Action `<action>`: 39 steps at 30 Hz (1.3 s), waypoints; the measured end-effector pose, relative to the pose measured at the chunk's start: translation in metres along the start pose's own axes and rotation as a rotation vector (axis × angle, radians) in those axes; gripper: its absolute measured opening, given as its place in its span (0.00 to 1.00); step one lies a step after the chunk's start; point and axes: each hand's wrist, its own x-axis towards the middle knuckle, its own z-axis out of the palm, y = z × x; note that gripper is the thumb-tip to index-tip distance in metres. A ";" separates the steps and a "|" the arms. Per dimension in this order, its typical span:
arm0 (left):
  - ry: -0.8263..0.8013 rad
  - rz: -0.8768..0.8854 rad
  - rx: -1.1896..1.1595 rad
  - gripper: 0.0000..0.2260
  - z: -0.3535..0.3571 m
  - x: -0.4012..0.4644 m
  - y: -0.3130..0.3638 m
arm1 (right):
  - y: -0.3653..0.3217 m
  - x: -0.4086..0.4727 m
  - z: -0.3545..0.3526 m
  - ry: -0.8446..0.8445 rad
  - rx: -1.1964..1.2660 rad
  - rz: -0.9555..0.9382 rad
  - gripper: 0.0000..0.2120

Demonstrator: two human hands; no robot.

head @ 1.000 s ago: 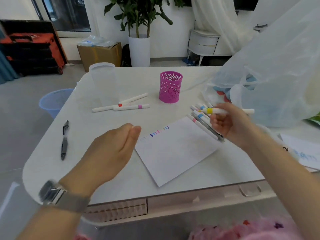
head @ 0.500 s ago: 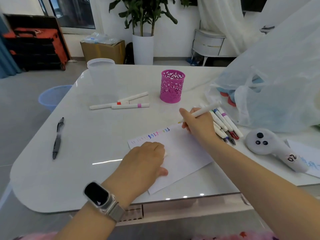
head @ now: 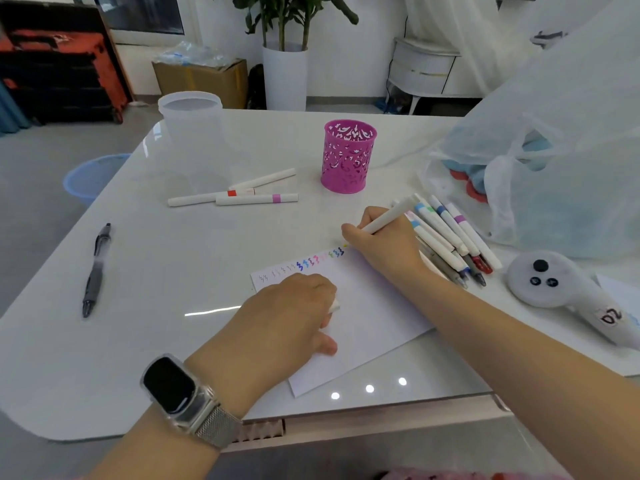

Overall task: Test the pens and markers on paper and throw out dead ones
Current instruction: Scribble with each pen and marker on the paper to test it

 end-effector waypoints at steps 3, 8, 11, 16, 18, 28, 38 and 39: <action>-0.066 0.042 0.072 0.14 -0.002 0.000 0.001 | 0.000 0.000 0.001 0.003 -0.054 -0.015 0.16; -0.093 0.057 0.104 0.17 -0.003 0.001 0.001 | -0.002 -0.001 0.000 -0.020 -0.068 -0.019 0.16; -0.094 0.056 0.102 0.16 -0.002 0.001 0.000 | -0.001 -0.001 -0.001 -0.017 -0.082 -0.030 0.17; -0.058 0.056 0.088 0.19 0.000 -0.001 -0.003 | -0.005 0.001 -0.003 -0.033 -0.019 0.015 0.19; -0.034 0.059 0.058 0.18 -0.002 -0.002 -0.003 | -0.010 0.002 -0.009 0.042 0.240 0.141 0.22; 0.200 -0.042 -0.240 0.14 -0.015 -0.019 -0.004 | -0.053 -0.038 -0.067 0.066 0.562 0.234 0.10; 0.384 -0.056 -0.202 0.09 -0.021 -0.032 0.004 | -0.093 -0.090 -0.076 -0.056 0.740 0.223 0.11; 0.393 -0.051 -0.222 0.08 -0.022 -0.032 0.005 | -0.094 -0.091 -0.075 -0.048 0.713 0.211 0.11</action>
